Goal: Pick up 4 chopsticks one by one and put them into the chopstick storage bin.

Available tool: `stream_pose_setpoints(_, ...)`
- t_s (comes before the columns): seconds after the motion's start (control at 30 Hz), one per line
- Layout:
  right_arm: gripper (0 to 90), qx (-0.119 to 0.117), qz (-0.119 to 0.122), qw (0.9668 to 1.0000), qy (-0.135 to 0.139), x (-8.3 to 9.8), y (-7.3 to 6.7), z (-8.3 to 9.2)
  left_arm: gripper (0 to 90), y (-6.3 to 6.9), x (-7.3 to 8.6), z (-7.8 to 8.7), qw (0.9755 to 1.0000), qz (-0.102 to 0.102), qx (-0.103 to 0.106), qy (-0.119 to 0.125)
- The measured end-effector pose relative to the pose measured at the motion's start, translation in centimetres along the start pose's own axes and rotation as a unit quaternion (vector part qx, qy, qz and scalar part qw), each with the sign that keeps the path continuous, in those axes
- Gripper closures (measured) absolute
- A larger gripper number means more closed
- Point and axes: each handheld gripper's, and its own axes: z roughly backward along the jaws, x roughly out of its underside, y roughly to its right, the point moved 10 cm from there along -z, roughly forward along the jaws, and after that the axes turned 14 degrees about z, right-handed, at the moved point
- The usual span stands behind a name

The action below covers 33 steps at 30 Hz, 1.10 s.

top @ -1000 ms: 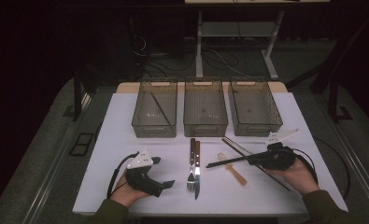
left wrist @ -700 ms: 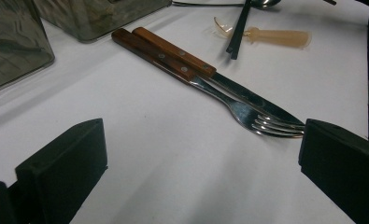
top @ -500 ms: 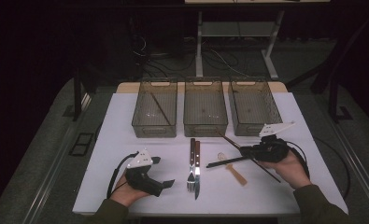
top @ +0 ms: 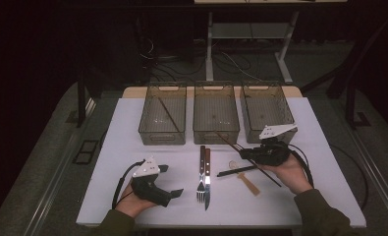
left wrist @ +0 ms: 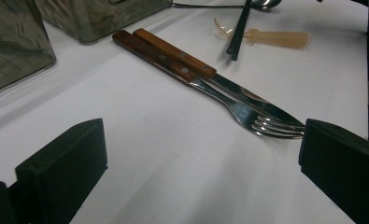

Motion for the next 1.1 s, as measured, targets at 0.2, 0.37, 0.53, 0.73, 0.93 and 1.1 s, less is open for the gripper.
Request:
stream_pose_setpoints(0.2, 84.5, 0.005, 0.003, 1.0, 0.005, -1.4, -0.1, -0.8, 0.0, 0.0, 0.2, -0.3, 1.0, -0.002, -0.001, -0.001)
stream_pose_setpoints(0.37, 84.5, 0.008, -0.002, 0.9999, 0.008, -2.5, 0.0, -1.6, 0.0, -0.3, 0.1, -0.2, 1.0, -0.004, -0.004, 0.001)
stream_pose_setpoints(0.53, 84.5, 0.009, -0.006, 0.9999, 0.012, -3.9, 0.0, -2.9, 0.0, -0.5, 0.1, 0.0, 0.9999, -0.006, -0.009, 0.001)
stream_pose_setpoints(0.73, 84.5, 0.013, -0.006, 0.9998, 0.016, -6.1, 0.2, -4.4, 0.0, -0.4, 0.1, 0.0, 1.0, -0.007, -0.007, -0.001)
stream_pose_setpoints(0.93, 84.5, 0.028, -0.015, 0.9993, 0.02, -8.1, 0.9, -5.6, 0.0, -0.4, 0.0, 0.0, 1.0, -0.004, -0.007, 0.002)
stream_pose_setpoints(1.1, 84.5, 0.041, -0.027, 0.9983, 0.032, -9.8, 1.7, -6.5, 0.0, -0.4, 0.0, 0.1, 1.0, -0.007, -0.005, 0.0)
